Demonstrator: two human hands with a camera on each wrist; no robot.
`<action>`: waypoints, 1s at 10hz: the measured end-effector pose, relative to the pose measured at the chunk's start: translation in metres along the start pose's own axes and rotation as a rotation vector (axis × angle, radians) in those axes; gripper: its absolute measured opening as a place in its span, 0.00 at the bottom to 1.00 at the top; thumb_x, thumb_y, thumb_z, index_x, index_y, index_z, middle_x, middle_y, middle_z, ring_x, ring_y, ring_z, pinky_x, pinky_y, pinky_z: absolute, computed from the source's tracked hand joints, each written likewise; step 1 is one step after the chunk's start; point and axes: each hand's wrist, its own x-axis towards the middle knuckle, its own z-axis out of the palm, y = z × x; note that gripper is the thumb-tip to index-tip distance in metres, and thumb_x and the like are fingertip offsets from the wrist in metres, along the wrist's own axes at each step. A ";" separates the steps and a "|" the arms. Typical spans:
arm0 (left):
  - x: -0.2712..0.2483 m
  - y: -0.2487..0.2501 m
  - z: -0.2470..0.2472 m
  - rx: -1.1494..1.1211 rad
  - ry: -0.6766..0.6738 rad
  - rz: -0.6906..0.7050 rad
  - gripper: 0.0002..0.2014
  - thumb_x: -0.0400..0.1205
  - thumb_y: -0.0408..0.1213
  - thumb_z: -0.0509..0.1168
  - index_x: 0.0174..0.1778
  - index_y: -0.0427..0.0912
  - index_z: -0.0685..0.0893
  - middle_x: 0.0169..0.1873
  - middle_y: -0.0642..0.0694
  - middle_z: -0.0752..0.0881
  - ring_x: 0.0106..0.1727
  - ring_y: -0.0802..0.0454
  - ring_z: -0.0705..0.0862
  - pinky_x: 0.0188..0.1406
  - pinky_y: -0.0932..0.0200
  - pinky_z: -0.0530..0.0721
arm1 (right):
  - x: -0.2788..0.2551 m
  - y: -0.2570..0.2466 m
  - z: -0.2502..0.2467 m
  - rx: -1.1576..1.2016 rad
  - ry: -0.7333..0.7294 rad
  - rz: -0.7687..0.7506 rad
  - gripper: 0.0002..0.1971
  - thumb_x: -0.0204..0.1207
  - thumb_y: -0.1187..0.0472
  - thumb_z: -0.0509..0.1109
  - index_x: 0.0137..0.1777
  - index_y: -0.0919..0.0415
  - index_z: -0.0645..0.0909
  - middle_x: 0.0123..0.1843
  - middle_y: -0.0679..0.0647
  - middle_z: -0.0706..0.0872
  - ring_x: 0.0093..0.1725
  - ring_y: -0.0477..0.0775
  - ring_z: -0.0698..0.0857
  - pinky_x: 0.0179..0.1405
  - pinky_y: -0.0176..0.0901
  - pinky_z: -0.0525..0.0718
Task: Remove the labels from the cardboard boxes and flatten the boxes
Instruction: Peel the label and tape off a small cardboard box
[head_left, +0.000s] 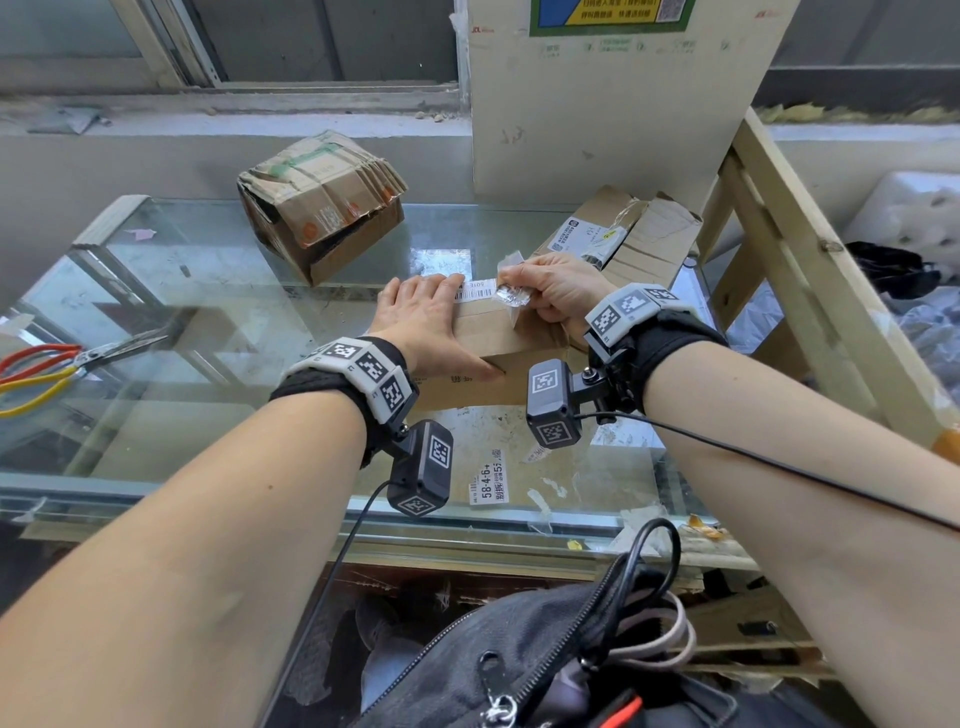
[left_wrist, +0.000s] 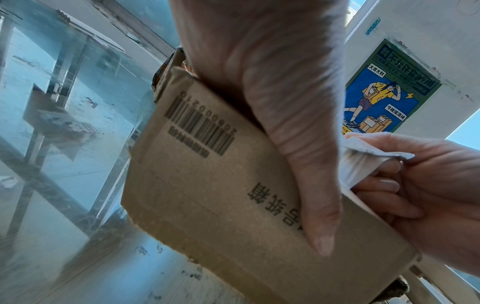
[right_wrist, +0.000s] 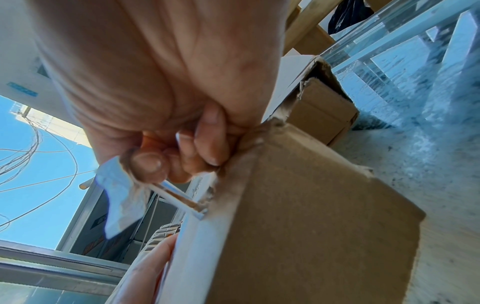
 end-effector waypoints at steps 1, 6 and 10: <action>0.000 0.000 -0.001 0.001 0.004 -0.001 0.62 0.60 0.75 0.70 0.84 0.50 0.52 0.81 0.48 0.60 0.83 0.47 0.54 0.83 0.44 0.42 | 0.000 0.001 -0.001 0.026 -0.006 0.002 0.13 0.80 0.63 0.68 0.32 0.60 0.79 0.27 0.52 0.66 0.14 0.40 0.61 0.10 0.29 0.56; 0.000 0.000 -0.001 -0.008 0.004 0.003 0.61 0.59 0.75 0.70 0.84 0.49 0.52 0.81 0.48 0.61 0.83 0.47 0.55 0.83 0.44 0.43 | 0.002 0.003 -0.004 0.160 0.014 -0.001 0.14 0.80 0.65 0.66 0.31 0.60 0.74 0.27 0.53 0.63 0.14 0.40 0.60 0.10 0.29 0.54; 0.000 -0.001 -0.001 -0.010 0.002 0.004 0.61 0.60 0.75 0.70 0.84 0.50 0.52 0.81 0.48 0.61 0.82 0.47 0.55 0.83 0.44 0.42 | 0.006 0.007 -0.002 0.276 0.085 0.002 0.13 0.80 0.67 0.65 0.32 0.60 0.74 0.26 0.53 0.65 0.13 0.40 0.60 0.09 0.29 0.53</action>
